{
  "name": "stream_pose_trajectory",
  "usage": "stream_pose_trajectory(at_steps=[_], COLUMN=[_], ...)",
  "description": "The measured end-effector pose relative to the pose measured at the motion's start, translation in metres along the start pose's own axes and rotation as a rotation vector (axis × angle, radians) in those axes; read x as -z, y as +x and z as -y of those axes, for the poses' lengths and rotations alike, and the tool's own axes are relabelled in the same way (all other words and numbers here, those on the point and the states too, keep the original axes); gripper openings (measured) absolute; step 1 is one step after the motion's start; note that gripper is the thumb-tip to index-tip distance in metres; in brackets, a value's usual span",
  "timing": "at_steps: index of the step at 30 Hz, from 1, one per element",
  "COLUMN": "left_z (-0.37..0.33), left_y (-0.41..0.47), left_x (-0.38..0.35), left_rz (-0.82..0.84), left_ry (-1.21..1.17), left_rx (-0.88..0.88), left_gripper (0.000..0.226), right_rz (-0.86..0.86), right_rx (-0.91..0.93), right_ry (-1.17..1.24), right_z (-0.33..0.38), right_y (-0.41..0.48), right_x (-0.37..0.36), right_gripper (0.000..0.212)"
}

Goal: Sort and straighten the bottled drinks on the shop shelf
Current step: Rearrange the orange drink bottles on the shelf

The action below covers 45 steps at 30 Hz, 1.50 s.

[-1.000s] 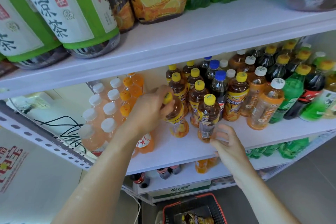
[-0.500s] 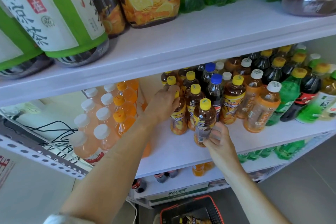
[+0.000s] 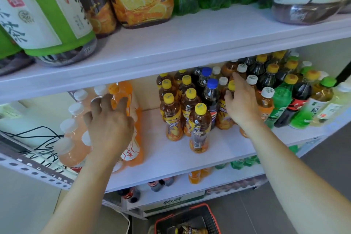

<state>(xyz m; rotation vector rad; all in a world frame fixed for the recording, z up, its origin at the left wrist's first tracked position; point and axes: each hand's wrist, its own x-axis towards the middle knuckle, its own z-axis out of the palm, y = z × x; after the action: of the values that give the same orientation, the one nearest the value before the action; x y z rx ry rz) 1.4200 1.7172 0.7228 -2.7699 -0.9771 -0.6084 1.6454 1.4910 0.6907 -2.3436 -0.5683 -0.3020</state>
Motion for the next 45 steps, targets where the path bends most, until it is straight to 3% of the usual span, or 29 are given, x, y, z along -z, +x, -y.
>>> stream_pose_trajectory(at_steps=[2,4,8,13,16,21,27,36,42,44,45], left_z=[0.007,0.012,0.021,0.029,0.032,0.033,0.022,0.024,0.023,0.026,0.027], left_y=[-0.007,-0.011,-0.009,-0.012,-0.015,-0.011,-0.022,-0.034,-0.039,-0.040,-0.039], left_x=[-0.007,-0.013,-0.018,-0.022,-0.022,-0.013,-0.003,0.040,0.074,0.081,0.084], left_rz=[0.155,0.204,0.183,0.133,0.082,0.170,0.148,-0.088,-0.107,-0.119,-0.116], left_ry=[0.023,-0.010,-0.080,-0.182,-0.207,-0.229,-0.303,-0.543,-0.776,-0.895,-0.978], left_rx=[0.036,0.007,-0.033,0.009,-0.002,0.027,-0.090,-0.133,-0.179,-0.192,-0.185], left_gripper=[0.054,0.053,0.055,0.050,0.046,0.043,0.028,0.021,0.017,0.012,0.008], right_rz=[0.106,0.127,0.172,0.113,0.145,0.447,0.364,0.382,0.397,0.282,0.195], right_rx=[0.019,-0.008,-0.045,0.068,0.098,0.162,0.386,0.535,0.524,0.563,0.565], right_ry=[-0.124,-0.203,-0.308,-0.367,-0.281,-0.027,0.048,-0.347,-0.470,-0.377,-0.221], right_z=[-0.004,-0.008,-0.005,0.011,0.034,0.077,0.110,0.115,0.114,0.111,0.111], right_y=[0.013,0.017,0.006,-0.031,-0.044,-0.070,-0.078,-0.056,-0.049,-0.060,-0.069], right_x=[-0.003,-0.001,0.013,0.057,0.091,0.092,0.036,-0.020,-0.021,-0.019,-0.018], right_gripper=[0.052,0.051,0.031,0.026,0.016,0.021,0.025,0.024,0.027,0.037,0.036])
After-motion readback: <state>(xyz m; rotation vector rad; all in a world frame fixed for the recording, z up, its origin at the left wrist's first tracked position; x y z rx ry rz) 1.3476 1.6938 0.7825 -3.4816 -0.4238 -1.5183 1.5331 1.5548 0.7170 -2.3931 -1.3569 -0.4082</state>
